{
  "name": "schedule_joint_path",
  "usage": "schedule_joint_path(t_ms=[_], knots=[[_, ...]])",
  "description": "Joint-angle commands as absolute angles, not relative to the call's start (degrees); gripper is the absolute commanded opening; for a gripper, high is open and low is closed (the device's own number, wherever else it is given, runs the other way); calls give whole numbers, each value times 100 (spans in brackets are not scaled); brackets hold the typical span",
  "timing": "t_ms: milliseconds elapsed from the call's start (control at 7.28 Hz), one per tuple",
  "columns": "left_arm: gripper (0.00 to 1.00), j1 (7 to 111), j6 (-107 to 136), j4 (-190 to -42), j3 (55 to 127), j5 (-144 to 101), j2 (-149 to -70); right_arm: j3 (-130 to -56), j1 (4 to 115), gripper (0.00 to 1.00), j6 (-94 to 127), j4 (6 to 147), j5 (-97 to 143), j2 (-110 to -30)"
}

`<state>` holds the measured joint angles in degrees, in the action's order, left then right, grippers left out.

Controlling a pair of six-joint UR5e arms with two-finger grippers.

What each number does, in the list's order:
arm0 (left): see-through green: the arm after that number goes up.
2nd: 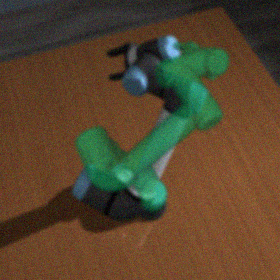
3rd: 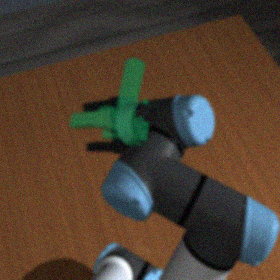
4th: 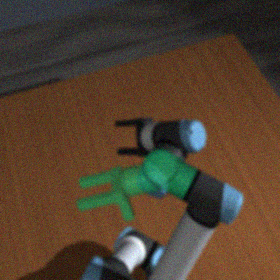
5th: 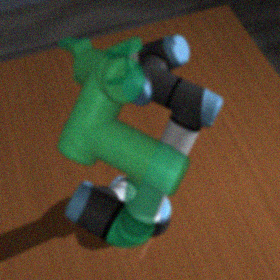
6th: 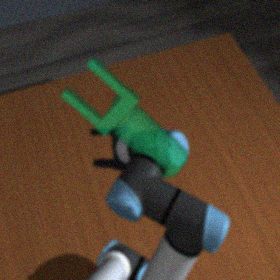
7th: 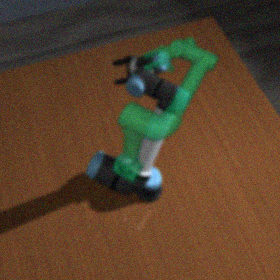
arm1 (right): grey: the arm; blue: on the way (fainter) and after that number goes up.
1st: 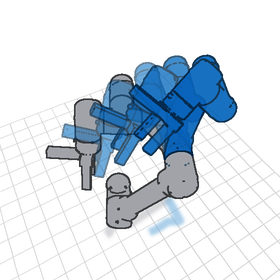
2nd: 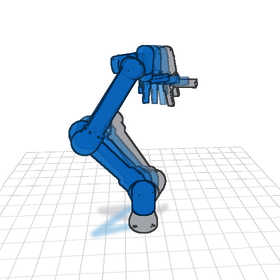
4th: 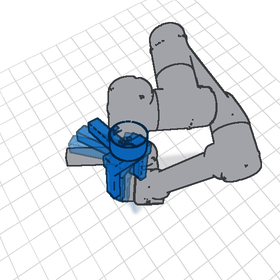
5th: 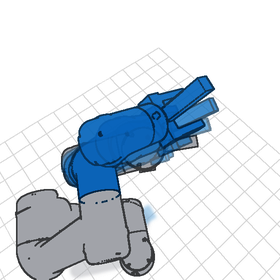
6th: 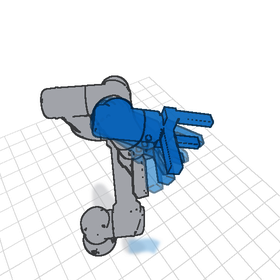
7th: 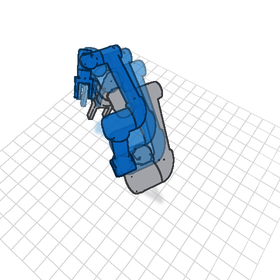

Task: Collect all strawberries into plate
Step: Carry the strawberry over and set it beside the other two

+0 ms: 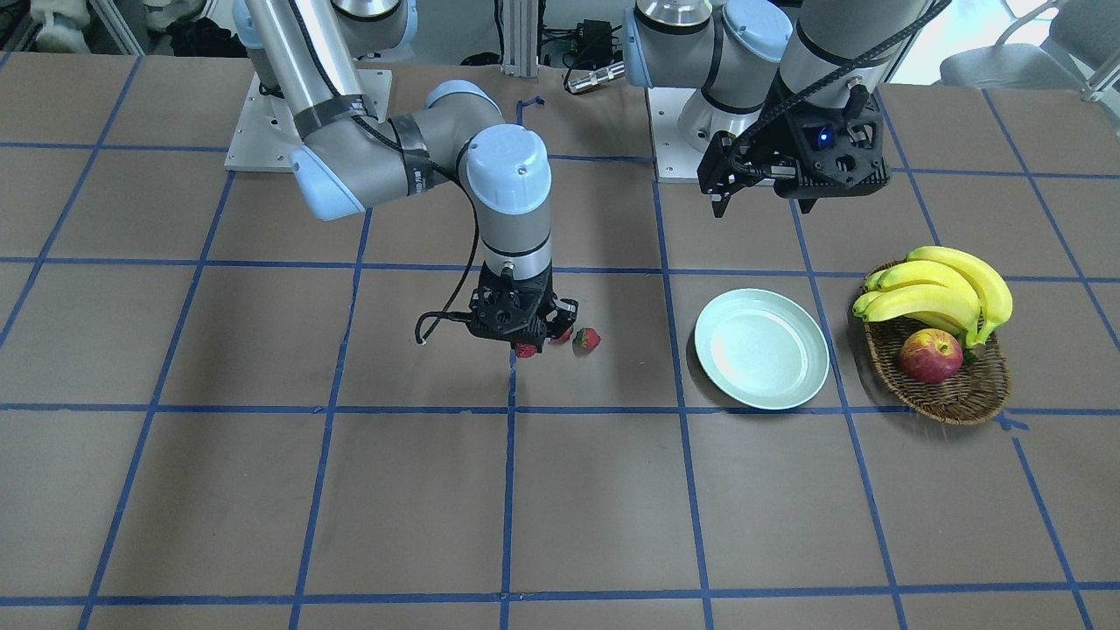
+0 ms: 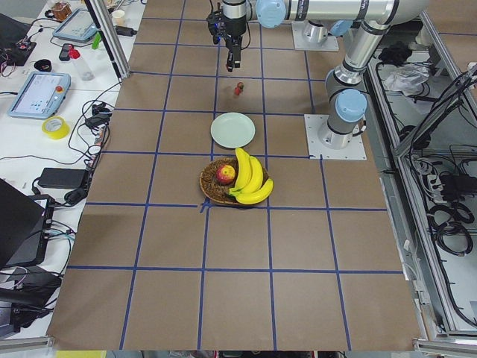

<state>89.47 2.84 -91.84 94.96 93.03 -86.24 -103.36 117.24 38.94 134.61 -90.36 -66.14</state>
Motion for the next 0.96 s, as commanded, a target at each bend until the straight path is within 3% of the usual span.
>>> schedule_joint_path(t_ms=[0, 412, 550, 687, 825], knots=[[100, 8912, 90, -9246, 9501, 9308, -8613, -9696, 11856, 11, 4471, 13482, -9220, -6092], [100, 8886, 88, -9246, 9580, 9316, -8613, -9694, 11900, 17, 4641, 13491, -9062, -5986], [100, 8886, 88, -9220, 9571, 9308, -8613, -9694, 11900, 36, 4649, 13491, -8905, -5977], [100, 8877, 88, -9263, 9563, 9316, -8613, -9729, 11918, 47, 4649, 13483, -8877, -5994], [100, 8877, 88, -9272, 9554, 9316, -8613, -9877, 11918, 69, 4745, 13482, -8755, -6003]])
